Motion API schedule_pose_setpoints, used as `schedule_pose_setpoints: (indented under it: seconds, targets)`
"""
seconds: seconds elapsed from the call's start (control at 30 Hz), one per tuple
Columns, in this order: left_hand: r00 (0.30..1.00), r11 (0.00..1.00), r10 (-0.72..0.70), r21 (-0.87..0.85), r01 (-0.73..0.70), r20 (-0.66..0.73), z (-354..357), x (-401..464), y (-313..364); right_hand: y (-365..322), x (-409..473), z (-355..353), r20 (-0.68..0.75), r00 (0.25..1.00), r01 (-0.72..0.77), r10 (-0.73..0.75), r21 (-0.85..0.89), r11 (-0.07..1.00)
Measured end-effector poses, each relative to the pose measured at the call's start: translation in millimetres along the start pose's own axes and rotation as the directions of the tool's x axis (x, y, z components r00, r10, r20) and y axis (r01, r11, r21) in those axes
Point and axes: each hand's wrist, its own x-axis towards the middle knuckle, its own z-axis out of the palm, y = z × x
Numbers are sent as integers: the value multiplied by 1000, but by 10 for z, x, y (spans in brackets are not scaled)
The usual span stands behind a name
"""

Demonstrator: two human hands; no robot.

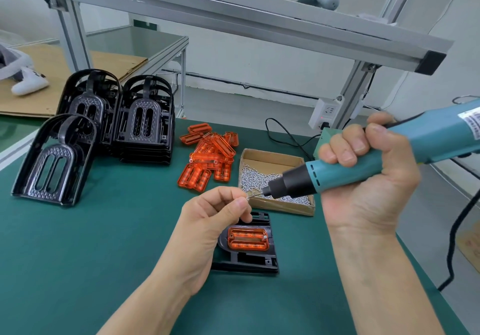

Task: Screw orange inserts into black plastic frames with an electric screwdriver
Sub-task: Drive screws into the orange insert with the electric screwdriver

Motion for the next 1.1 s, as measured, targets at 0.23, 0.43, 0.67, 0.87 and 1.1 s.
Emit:
schedule_pose_setpoints:
  seconds: [0.23,0.43,0.67,0.87,1.1]
  targets:
    - [999,997,-40,-62,39,-25,36,-31,10,5,-12,-6,14,1000,9,-9,-26,1000]
    - [994,997,-29,-77,21,-105,-1,-54,-59,9,23,-24,-17,997,-74,72,-164,984]
    - [989,975,145,171,-144,3,161,-54,-61,242,48,-87,-259,943,-312,212,-455,834]
    - [974,982,66,157,-102,218,224,-37,-86,316,13,-62,-177,929,-363,325,-256,896]
    - [975,990,32,130,-62,220,234,-15,-119,272,17,-141,-89,901,-431,425,-49,901]
